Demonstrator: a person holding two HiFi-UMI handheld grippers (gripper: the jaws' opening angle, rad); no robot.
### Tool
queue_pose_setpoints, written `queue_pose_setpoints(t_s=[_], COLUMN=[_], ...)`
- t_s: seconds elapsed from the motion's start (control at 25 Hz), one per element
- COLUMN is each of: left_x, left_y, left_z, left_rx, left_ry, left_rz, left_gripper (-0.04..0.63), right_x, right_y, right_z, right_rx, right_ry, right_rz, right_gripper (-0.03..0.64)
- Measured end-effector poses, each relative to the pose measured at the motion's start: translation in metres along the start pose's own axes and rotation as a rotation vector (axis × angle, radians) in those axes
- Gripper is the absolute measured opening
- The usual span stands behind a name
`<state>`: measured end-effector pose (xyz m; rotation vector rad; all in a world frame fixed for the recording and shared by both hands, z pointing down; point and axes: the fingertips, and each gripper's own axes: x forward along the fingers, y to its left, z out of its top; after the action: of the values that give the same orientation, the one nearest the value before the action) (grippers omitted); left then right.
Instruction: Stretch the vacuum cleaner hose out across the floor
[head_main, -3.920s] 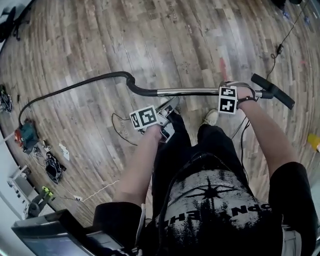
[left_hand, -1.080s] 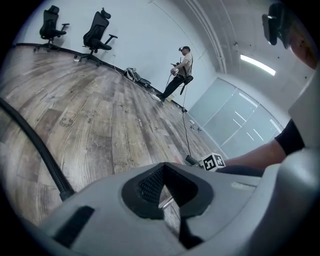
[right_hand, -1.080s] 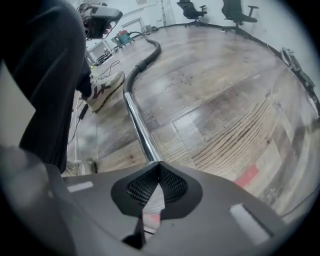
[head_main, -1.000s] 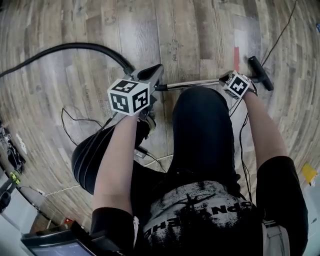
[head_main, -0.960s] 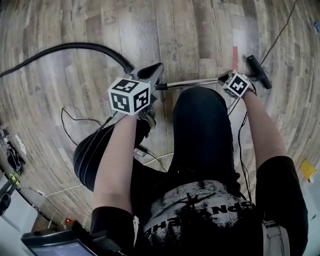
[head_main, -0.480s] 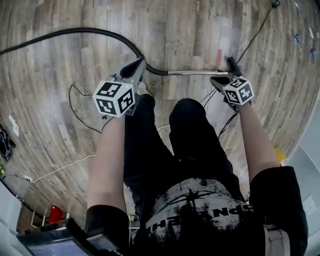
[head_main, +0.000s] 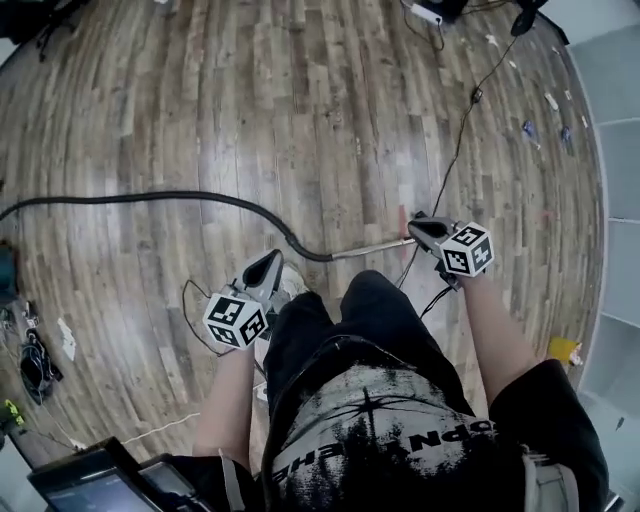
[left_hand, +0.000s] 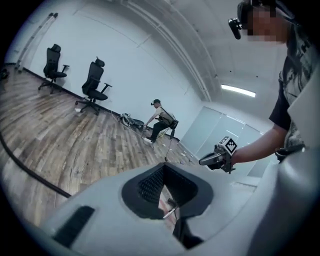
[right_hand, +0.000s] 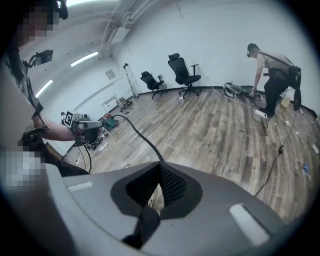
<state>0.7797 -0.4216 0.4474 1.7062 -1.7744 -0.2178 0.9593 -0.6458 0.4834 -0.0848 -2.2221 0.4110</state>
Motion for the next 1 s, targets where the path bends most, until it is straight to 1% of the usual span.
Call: queue_pose_setpoints(t_s=[0.12, 0.28, 0.48, 0.64, 0.76, 0.88, 1.0], left_x=[-0.001, 0.006, 0.018, 0.023, 0.030, 0.044, 0.061], left_y=[-0.028, -0.072, -0.126, -0.169, -0.202, -0.230, -0.250], left_z=[0.041, 0.077, 0.118, 0.136, 0.146, 0.151, 0.155], left_rx=[0.090, 0.151, 0.239, 0.318, 0.356, 0.380, 0.403], left_ry=[-0.023, -0.060, -0.144, -0.175, -0.197, -0.209, -0.213], left_rz=[-0.031, -0.052, -0.063, -0.055, -0.056, -0.060, -0.055], left_gripper=[0.002, 0.002, 0.000, 0.000, 0.000, 0.000, 0.000], right_x=[-0.025, -0.060, -0.113, -0.159, -0.195, -0.224, -0.240], right_y=[0.015, 0.036, 0.049, 0.066, 0.077, 0.085, 0.088], right_z=[0.035, 0.070, 0.109, 0.124, 0.140, 0.155, 0.160], right_rx=[-0.027, -0.061, -0.126, -0.174, -0.214, -0.284, -0.338], right_ry=[-0.106, -0.247, -0.448, -0.591, -0.691, -0.753, -0.777], right_rz=[0.007, 0.045, 0.111, 0.190, 0.248, 0.283, 0.313], right_gripper=[0.006, 0.006, 0.006, 0.006, 0.007, 0.006, 0.006])
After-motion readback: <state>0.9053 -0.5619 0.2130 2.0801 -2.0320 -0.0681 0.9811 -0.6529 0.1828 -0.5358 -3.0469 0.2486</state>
